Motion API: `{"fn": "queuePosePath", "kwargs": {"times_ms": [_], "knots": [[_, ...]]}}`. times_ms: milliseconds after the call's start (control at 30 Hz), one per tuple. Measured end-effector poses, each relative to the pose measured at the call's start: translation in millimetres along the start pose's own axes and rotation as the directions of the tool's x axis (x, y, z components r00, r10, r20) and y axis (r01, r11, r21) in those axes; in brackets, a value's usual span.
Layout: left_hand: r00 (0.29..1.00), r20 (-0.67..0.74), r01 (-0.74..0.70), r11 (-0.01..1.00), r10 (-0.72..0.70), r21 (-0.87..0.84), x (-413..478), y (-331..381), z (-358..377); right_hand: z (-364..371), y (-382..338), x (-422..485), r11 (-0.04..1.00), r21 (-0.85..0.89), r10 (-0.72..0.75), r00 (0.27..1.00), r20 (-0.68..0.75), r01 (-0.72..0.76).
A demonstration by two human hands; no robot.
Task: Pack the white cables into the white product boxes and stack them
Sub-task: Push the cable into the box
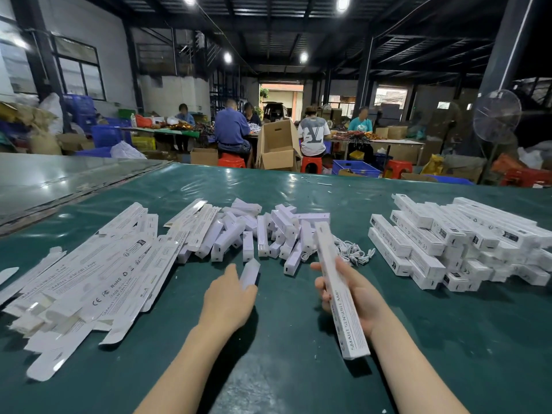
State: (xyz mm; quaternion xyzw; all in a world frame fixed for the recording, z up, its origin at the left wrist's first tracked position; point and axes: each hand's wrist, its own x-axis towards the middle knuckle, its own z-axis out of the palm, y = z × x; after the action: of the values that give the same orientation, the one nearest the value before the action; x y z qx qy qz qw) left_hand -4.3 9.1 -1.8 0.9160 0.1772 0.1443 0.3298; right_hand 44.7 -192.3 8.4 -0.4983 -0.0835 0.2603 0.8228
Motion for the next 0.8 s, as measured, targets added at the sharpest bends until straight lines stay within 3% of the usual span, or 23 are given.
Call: {"fn": "queuePosePath", "kwargs": {"times_ms": [33, 67, 133, 167, 200, 300, 367, 500, 633, 700, 733, 767, 800], "knots": [[0.997, 0.051, 0.062, 0.984, -0.054, -0.169, 1, 0, -6, 0, 0, 0, 0.999, -0.037, 0.009, 1.000, 0.014, -0.009], [0.984, 0.146, 0.158, 0.894, -0.105, -0.420, 2, 0, -13, 0, 1, -1, 0.997, -0.072, 0.012, 1.000, 0.026, -0.010], [0.940, 0.337, 0.323, 0.473, -0.058, -0.820, 1, 0, -23, 1, 2, -2, 0.992, -0.128, 0.018, 0.999, 0.031, -0.014], [0.932, 0.363, 0.352, 0.292, -0.020, -0.889, 0, 0, -26, 3, 3, -2, 0.987, -0.158, 0.023, 0.999, 0.031, -0.018], [0.933, 0.360, 0.355, 0.182, -0.007, -0.917, 0, 1, -27, 5, 3, -3, 0.982, -0.189, 0.028, 0.999, 0.035, -0.021], [0.942, 0.335, 0.335, -0.002, -0.001, -0.942, -2, 5, -24, 10, 5, -4, 0.958, -0.285, 0.017, 0.998, 0.056, -0.001], [0.930, 0.367, 0.363, -0.095, -0.027, -0.927, -3, 8, -24, 11, 5, -3, 0.970, -0.239, -0.025, 0.999, 0.037, 0.033], [0.923, 0.376, 0.366, -0.120, -0.076, -0.923, -5, 7, -21, 7, -3, -3, 0.976, 0.111, -0.166, 0.973, -0.158, 0.185], [0.932, 0.362, 0.358, -0.096, -0.023, -0.929, -4, 8, -18, 4, -11, -6, 0.948, 0.182, -0.218, 0.949, -0.228, 0.261], [0.930, 0.368, 0.366, -0.080, -0.019, -0.927, -3, 8, -18, 11, -12, -7, 0.966, 0.073, -0.230, 0.951, -0.207, 0.250], [0.931, 0.365, 0.363, -0.067, -0.025, -0.930, -2, 7, -17, 15, -14, -8, 0.959, -0.079, -0.284, 0.937, -0.202, 0.274], [0.935, 0.353, 0.351, -0.048, -0.030, -0.935, -2, 7, -18, 18, -16, -9, 0.886, -0.336, -0.396, 0.898, -0.193, 0.319], [0.942, 0.335, 0.334, -0.027, -0.031, -0.942, -1, 6, -18, 21, -18, -10, 0.699, -0.631, -0.540, 0.827, -0.155, 0.338]]}}
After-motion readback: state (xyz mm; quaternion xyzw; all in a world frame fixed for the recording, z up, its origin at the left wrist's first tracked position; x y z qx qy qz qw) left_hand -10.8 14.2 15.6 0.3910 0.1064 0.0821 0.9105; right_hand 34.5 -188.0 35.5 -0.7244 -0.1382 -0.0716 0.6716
